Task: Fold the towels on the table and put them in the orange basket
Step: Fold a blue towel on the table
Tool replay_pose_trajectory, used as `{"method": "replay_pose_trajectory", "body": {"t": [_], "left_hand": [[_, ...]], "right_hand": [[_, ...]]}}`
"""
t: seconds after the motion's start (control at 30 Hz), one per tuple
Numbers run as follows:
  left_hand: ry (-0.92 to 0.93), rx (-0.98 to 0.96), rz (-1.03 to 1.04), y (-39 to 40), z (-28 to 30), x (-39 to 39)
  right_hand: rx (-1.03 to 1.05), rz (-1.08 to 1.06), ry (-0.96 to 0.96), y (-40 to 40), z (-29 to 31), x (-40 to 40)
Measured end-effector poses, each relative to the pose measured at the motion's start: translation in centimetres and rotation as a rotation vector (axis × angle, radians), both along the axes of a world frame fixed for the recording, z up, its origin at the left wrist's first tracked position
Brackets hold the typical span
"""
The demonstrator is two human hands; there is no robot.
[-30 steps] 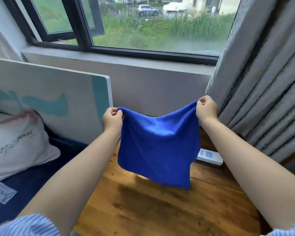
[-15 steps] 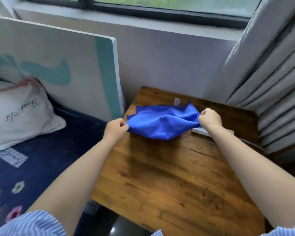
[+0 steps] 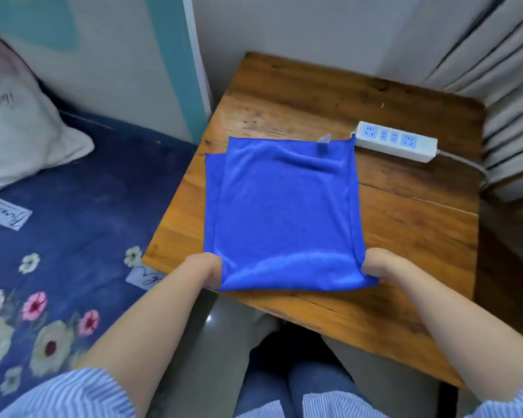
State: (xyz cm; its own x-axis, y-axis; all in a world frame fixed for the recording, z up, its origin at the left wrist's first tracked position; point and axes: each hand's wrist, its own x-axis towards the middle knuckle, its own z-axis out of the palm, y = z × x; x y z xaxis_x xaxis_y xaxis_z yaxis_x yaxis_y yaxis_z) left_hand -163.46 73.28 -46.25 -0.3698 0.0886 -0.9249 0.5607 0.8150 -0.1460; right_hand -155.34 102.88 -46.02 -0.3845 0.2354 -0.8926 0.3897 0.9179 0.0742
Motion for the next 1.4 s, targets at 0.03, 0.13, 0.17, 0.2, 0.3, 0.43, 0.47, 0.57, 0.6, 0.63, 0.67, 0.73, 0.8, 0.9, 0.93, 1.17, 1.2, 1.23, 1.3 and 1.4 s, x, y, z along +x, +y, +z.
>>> {"method": "replay_pose_trajectory", "body": {"t": [0.03, 0.13, 0.17, 0.2, 0.3, 0.43, 0.47, 0.57, 0.6, 0.63, 0.67, 0.73, 0.8, 0.9, 0.93, 1.17, 1.2, 1.23, 1.3, 1.4], "left_hand": [[-0.057, -0.045, -0.054, -0.2, -0.3, 0.3], [-0.202, -0.172, -0.191, -0.3, -0.6, 0.6], [-0.214, -0.184, -0.215, -0.2, -0.7, 0.2], [-0.197, -0.171, -0.213, 0.0, -0.7, -0.4], [-0.015, -0.005, -0.060, 1.0, -0.5, -3.0], [0.265, 0.243, 0.098, 4.0, 0.3, -7.3], [0.319, 0.286, 0.127, 4.7, 0.5, -8.2], [0.443, 0.385, 0.195, 7.0, 0.4, -11.2], [0.478, 0.415, 0.212, 7.7, 0.2, -12.2], [0.509, 0.442, 0.227, 8.4, 0.0, -13.0], [0.535, 0.466, 0.242, 9.0, -0.2, -13.9], [0.584, 0.516, 0.279, 10.5, -1.0, -15.9], [0.624, 0.550, 0.317, 11.5, -1.5, -17.4], [0.656, 0.597, 0.350, 12.7, -3.2, -19.1], [0.655, 0.604, 0.351, 12.9, -3.8, -19.5], [0.743, 0.522, 0.212, 12.7, -6.1, -20.0], [0.763, 0.538, 0.192, 12.6, -6.2, -20.2], [0.772, 0.556, 0.182, 12.6, -6.1, -20.3], [0.784, 0.617, 0.185, 12.1, -5.5, -20.2], [0.770, 0.809, 0.214, 10.6, -3.3, -19.6]], "right_hand": [[-0.032, 0.000, -0.094, 0.0, 0.1, 0.2], [-0.060, -0.012, -0.327, -0.1, 0.6, -0.2], [-0.050, -0.016, -0.342, 0.0, 0.5, -0.8], [-0.037, -0.015, -0.332, 0.3, 0.4, -1.5], [-0.002, -0.083, -0.017, 1.5, 0.0, -4.3], [0.086, -0.233, 0.626, 3.4, -0.3, -9.3], [0.082, -0.226, 0.704, 3.5, -0.4, -10.4], [0.031, -0.131, 0.824, 3.8, -0.8, -13.7], [0.012, -0.087, 0.848, 4.0, -1.1, -14.6], [-0.005, -0.041, 0.871, 4.0, -1.3, -15.3], [-0.021, -0.002, 0.891, 4.2, -1.4, -16.0], [-0.054, 0.066, 0.934, 4.8, -2.2, -17.6], [-0.052, 0.106, 0.920, 5.2, -3.0, -18.4], [0.120, 0.166, 0.857, 6.0, -4.2, -19.1], [0.186, 0.176, 0.849, 6.2, -4.3, -19.2], [0.161, 0.081, 0.825, 7.6, -3.9, -20.0], [0.111, 0.038, 0.852, 7.7, -3.6, -20.0], [0.042, -0.018, 0.873, 7.9, -3.3, -19.8], [-0.132, -0.134, 0.861, 8.1, -2.3, -19.1], [-0.292, -0.271, 0.774, 8.1, -0.5, -17.6]]}}
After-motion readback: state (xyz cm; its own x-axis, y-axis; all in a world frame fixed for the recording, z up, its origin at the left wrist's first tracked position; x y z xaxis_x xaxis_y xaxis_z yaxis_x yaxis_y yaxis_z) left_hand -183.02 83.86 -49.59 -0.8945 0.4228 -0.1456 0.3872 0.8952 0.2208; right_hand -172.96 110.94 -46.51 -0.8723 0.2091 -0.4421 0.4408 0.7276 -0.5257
